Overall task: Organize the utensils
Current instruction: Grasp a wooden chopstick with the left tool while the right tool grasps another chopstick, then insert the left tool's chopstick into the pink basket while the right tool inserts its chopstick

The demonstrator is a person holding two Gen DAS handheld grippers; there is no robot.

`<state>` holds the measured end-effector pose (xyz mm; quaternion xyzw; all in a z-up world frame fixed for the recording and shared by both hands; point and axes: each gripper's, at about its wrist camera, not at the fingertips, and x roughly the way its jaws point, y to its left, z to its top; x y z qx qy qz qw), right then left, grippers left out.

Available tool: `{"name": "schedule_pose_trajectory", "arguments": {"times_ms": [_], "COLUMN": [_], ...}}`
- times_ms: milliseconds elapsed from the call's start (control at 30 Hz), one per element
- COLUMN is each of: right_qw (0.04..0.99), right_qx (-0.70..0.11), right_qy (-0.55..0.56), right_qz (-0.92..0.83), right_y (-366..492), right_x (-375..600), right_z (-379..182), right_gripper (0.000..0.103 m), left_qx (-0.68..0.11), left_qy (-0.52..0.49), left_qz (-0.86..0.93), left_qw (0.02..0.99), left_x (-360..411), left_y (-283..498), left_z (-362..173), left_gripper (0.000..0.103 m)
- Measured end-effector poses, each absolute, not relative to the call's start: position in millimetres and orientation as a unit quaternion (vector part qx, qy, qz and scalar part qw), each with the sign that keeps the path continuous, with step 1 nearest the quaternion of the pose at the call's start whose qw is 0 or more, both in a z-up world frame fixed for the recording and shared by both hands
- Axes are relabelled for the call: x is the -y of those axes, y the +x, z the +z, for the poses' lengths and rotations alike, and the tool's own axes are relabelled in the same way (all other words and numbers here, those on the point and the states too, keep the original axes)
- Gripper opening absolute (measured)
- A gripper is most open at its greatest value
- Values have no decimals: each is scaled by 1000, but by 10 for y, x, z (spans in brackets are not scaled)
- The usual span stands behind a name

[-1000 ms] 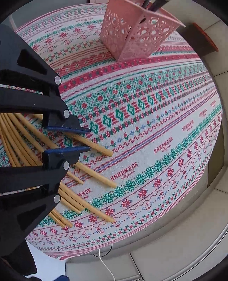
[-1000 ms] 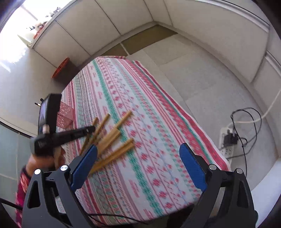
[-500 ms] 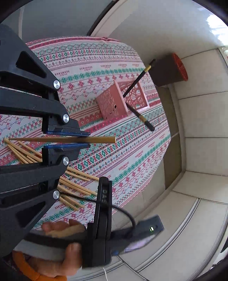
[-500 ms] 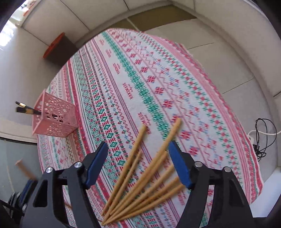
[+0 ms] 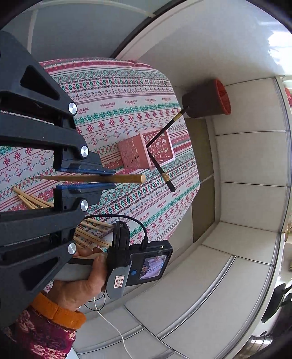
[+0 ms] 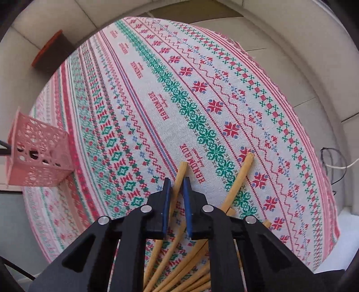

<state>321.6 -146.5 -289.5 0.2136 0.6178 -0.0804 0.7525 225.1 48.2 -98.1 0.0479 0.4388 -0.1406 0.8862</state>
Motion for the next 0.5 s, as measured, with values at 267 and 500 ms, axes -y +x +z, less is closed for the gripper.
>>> {"name": "schedule_pose_trajectory", "arguments": {"times_ms": [267, 500], "right_qw": [816, 868], "right_qx": [-527, -451], "right_qy": [237, 205], "right_qz": [-22, 24], "right_y": [2645, 2194], "right_x": [1662, 1658], "right_z": [-1955, -1039], "right_gripper": [10, 9], "left_qx": [-402, -361], "left_qy": [27, -6], "left_qz": [-147, -157], "left_qw": [903, 919], "left_x": [-570, -640], "left_y": [2071, 1945], "left_z": [-623, -268], "left_gripper": [7, 6]}}
